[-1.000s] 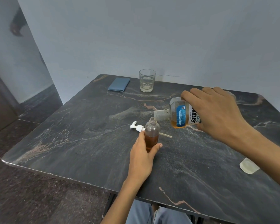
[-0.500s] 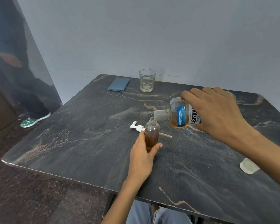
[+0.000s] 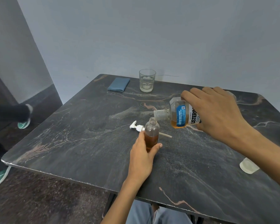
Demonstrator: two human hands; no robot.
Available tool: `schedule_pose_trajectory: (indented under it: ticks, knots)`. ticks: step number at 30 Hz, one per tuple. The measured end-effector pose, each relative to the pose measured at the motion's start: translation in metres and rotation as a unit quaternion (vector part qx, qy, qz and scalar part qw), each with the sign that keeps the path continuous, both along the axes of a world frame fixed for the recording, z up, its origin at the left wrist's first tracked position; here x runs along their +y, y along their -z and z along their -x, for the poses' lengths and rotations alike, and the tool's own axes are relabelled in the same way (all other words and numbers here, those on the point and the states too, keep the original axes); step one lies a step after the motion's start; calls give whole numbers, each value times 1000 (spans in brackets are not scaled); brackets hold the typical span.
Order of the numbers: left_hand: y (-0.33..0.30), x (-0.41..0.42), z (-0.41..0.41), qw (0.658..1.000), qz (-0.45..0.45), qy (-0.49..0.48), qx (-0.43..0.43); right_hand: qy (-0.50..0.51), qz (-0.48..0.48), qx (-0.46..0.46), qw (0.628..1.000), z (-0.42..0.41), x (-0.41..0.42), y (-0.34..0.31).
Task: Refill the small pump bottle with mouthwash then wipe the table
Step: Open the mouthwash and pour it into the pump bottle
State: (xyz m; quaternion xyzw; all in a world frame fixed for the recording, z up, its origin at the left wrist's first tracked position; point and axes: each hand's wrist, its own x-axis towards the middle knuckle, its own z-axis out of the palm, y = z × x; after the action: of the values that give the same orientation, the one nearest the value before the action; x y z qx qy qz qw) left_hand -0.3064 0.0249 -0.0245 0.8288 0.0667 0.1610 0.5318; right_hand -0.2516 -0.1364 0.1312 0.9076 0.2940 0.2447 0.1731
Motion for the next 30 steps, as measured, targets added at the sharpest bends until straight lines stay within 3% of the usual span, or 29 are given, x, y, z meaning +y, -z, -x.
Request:
schedule_pose_trajectory:
  ticks: [30]
  knots:
    - [-1,-1,0,1000,3,-7,4,2,9,-21,1000,-5,0,3]
